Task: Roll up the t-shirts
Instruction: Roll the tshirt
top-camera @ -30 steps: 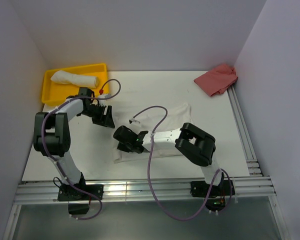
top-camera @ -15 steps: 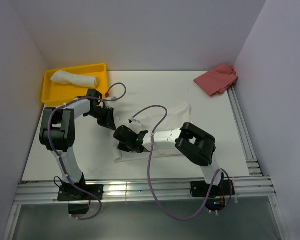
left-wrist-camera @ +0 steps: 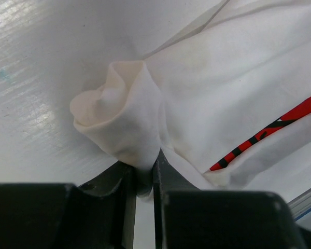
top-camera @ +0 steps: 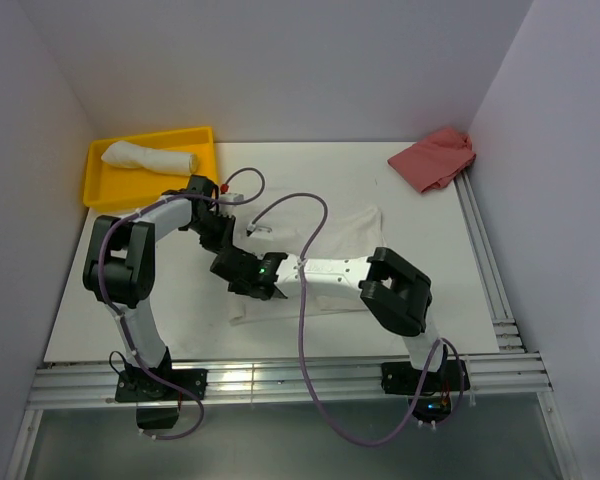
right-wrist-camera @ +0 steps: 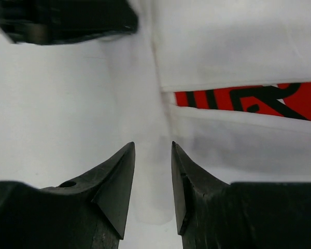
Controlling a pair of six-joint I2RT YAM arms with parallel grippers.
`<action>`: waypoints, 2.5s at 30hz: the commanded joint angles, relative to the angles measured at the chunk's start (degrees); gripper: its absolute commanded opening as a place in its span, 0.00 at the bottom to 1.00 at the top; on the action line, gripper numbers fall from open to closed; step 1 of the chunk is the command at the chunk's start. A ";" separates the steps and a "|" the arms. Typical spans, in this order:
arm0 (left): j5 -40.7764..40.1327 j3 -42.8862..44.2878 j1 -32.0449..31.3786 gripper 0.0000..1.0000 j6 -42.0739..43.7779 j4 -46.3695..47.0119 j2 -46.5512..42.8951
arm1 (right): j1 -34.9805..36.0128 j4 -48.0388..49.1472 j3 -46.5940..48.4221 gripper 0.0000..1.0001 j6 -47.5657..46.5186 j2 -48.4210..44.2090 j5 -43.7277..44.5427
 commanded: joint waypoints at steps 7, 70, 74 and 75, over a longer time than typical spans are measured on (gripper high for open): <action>-4.15 1.31 -0.93 0.16 0.17 1.97 -1.06 | 0.87 -10.04 17.75 0.46 -5.13 7.12 5.57; 14.38 4.57 5.57 0.67 7.55 -5.77 -2.65 | -6.95 56.36 -30.11 0.02 14.72 -0.77 -25.79; 14.83 2.19 5.13 0.66 6.59 -2.34 -0.28 | -7.13 62.45 -33.54 0.02 18.50 0.81 -26.69; 14.92 1.84 4.96 0.66 6.32 -1.64 0.34 | -7.13 63.24 -33.89 0.02 18.85 0.90 -26.60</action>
